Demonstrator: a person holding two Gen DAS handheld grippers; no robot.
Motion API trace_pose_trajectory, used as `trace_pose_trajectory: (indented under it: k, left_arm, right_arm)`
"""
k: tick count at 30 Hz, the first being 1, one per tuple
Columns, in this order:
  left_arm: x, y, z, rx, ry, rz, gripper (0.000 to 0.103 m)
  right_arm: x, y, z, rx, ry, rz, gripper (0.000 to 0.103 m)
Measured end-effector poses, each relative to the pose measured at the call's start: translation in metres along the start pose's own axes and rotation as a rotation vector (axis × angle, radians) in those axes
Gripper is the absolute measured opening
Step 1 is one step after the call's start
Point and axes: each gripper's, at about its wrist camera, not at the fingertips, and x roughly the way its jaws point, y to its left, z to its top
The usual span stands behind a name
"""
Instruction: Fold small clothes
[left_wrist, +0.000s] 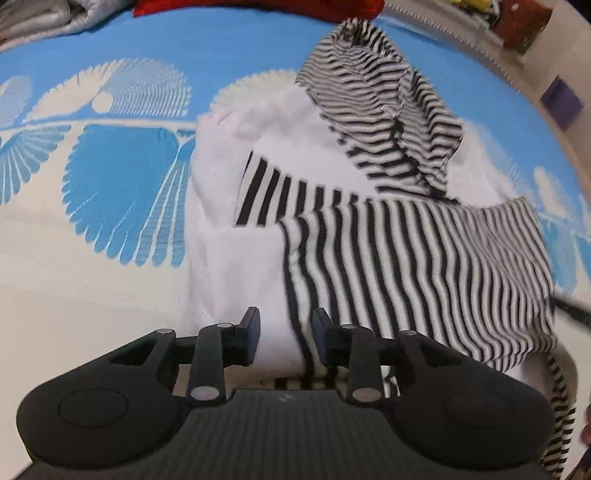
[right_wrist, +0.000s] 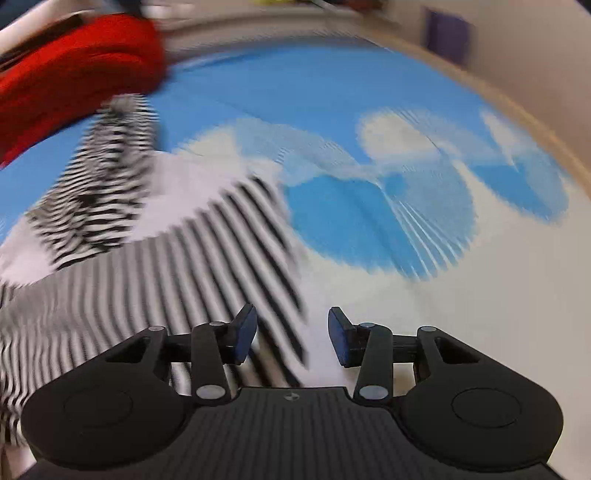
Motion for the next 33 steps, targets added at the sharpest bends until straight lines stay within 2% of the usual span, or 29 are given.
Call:
trace_pose_trajectory:
  k: [2,4,6,8,10,14,19,22,28,31,33]
  left_arm:
    - [0.010,-0.001,-0.003,0.009,0.048,0.034,0.039]
    - [0.011,-0.003,-0.004,0.039,0.045,0.046,0.039]
    - [0.003,-0.006,0.000,0.019,0.021,0.050,0.039]
    - [-0.007,-0.008,0.002,0.011,-0.035,0.040,0.039]
    - [-0.017,-0.013,0.005,0.002,-0.101,0.063,0.039]
    - [-0.043,-0.027,0.011,0.037,-0.233,0.068,0.039]
    - [-0.069,-0.038,0.020,0.090,-0.360,0.123,0.039]
    - [-0.064,-0.044,0.044,0.110,-0.420,0.210,0.039]
    - [-0.025,-0.069,0.118,0.215,-0.525,0.274,0.039]
    - [0.014,-0.082,0.163,0.266,-0.543,0.284,0.039]
    - [0.045,-0.090,0.195,0.284,-0.537,0.261,0.039]
  right_arm:
    - [0.023,-0.007,-0.008,0.036,0.138,-0.009,0.045]
    - [0.024,-0.009,-0.010,0.034,0.128,-0.018,0.052]
    - [0.014,-0.004,-0.006,0.020,0.091,-0.023,0.050]
    - [0.006,-0.004,-0.001,0.029,0.058,0.002,0.050]
    - [0.004,-0.006,0.001,0.042,0.057,-0.002,0.050]
    - [-0.006,-0.011,0.005,0.087,0.051,0.017,0.050]
    - [-0.018,-0.016,0.016,0.032,-0.008,-0.020,0.050]
    - [-0.018,-0.023,0.019,-0.028,-0.021,-0.088,0.050]
    - [-0.018,-0.039,0.016,-0.087,-0.029,-0.150,0.050]
    - [-0.014,-0.043,0.016,-0.123,-0.024,-0.189,0.050]
    - [-0.010,-0.045,0.017,-0.138,-0.017,-0.217,0.050]
